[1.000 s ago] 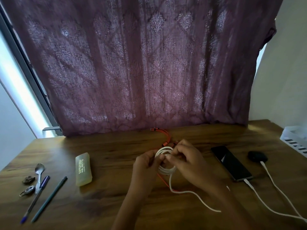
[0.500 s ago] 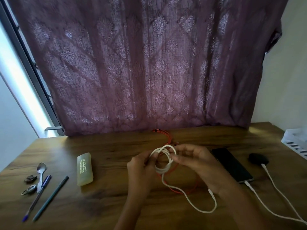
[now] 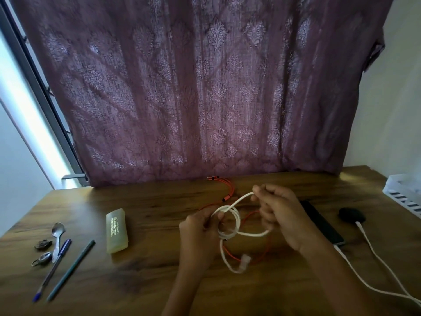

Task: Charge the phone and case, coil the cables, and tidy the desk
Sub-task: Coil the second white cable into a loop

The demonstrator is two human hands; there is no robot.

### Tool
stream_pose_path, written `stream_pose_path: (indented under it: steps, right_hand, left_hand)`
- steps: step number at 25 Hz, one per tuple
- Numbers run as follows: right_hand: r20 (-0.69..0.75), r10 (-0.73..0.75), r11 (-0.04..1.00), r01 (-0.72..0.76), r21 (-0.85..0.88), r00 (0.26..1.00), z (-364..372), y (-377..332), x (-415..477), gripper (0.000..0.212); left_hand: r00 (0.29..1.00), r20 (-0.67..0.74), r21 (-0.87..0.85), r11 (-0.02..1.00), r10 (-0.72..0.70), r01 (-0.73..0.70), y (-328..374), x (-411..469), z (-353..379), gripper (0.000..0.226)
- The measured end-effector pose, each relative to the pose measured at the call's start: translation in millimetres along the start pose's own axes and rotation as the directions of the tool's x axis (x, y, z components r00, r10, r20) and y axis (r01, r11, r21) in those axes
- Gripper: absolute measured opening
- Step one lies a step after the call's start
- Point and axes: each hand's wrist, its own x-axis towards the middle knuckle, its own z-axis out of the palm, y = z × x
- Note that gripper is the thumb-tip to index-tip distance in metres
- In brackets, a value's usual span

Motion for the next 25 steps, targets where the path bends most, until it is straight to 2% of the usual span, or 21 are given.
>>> stream_pose_path:
  steps: [3,4,6,7,8,9,10,11,12,13,15,17,19,21,23,25]
  right_hand:
    - [0.013,-0.18,0.942,0.176,-0.286,0.984,-15.2,-4.3,1.9,0.012]
    - [0.01,-0.219,0.922,0.21,-0.325,0.976,-18.7,-3.3,1.2,0.01]
    - [-0.055,-0.286,0.871,0.235,-0.431,0.957,-22.5,7.4,-1.4,0.024]
    - [-0.095,-0.408,0.755,0.277,-0.594,0.908,-20.9,16.6,-3.1,0.032]
    - [-0.077,-0.571,0.559,0.319,-0.766,0.817,-16.1,25.2,-6.8,0.036]
    - [0.011,-0.725,0.328,0.359,-0.874,0.689,-8.9,33.6,-11.5,0.033]
    - [0.138,-0.807,0.141,0.414,-0.899,0.575,-2.0,40.3,-16.5,0.023]
    - [0.246,-0.823,0.015,0.453,-0.892,0.512,3.6,47.4,-20.2,0.02]
    - [0.32,-0.811,-0.058,0.476,-0.878,0.49,7.9,55.2,-22.5,0.025]
    - [0.354,-0.795,-0.086,0.485,-0.87,0.493,11.3,62.2,-23.5,0.026]
    - [0.337,-0.786,-0.07,0.467,-0.882,0.518,11.3,70.7,-21.4,0.022]
    - [0.257,-0.794,0.045,0.475,-0.879,0.552,7.1,71.5,-16.2,0.024]
    - [0.108,-0.791,0.273,0.506,-0.818,0.602,-0.1,64.9,-11.1,0.019]
    - [-0.068,-0.738,0.533,0.518,-0.669,0.671,-10.7,52.1,-8.0,0.015]
    - [-0.23,-0.623,0.739,0.465,-0.489,0.748,-20.4,36.3,-7.2,0.016]
    - [-0.354,-0.442,0.886,0.34,-0.316,0.824,-29.8,27.3,-4.6,0.024]
  left_hand:
    - [0.998,-0.019,-0.075,0.996,-0.055,0.053,1.1,0.3,-1.7,0.018]
    - [0.996,-0.03,-0.109,0.991,-0.082,0.078,1.0,1.1,-1.7,0.02]
    - [0.988,-0.059,-0.171,0.976,-0.146,0.134,1.2,2.4,-0.4,0.023]
    - [0.982,-0.08,-0.179,0.972,-0.17,0.153,1.5,3.2,0.0,0.024]
    - [0.978,-0.101,-0.165,0.973,-0.182,0.164,2.3,3.7,0.5,0.024]
    - [0.976,-0.118,-0.145,0.976,-0.183,0.166,4.1,3.6,1.2,0.026]
    - [0.975,-0.133,-0.131,0.978,-0.179,0.162,6.0,3.2,2.5,0.027]
    - [0.973,-0.144,-0.127,0.979,-0.178,0.16,7.2,2.9,4.0,0.026]
    - [0.971,-0.154,-0.126,0.979,-0.181,0.162,6.9,2.9,5.7,0.024]
    - [0.97,-0.156,-0.13,0.977,-0.188,0.169,7.1,2.7,6.9,0.021]
    - [0.968,-0.138,-0.169,0.968,-0.208,0.184,6.4,1.9,8.6,0.019]
    - [0.963,-0.128,-0.228,0.952,-0.237,0.204,4.1,2.0,7.9,0.016]
    - [0.959,-0.135,-0.244,0.946,-0.251,0.213,0.8,3.0,4.9,0.014]
    - [0.959,-0.147,-0.228,0.952,-0.243,0.206,-3.3,4.0,1.3,0.013]
    - [0.953,-0.172,-0.217,0.954,-0.248,0.209,-7.6,5.1,-2.6,0.014]
    - [0.949,-0.179,-0.235,0.948,-0.26,0.215,-10.3,5.5,-3.6,0.014]
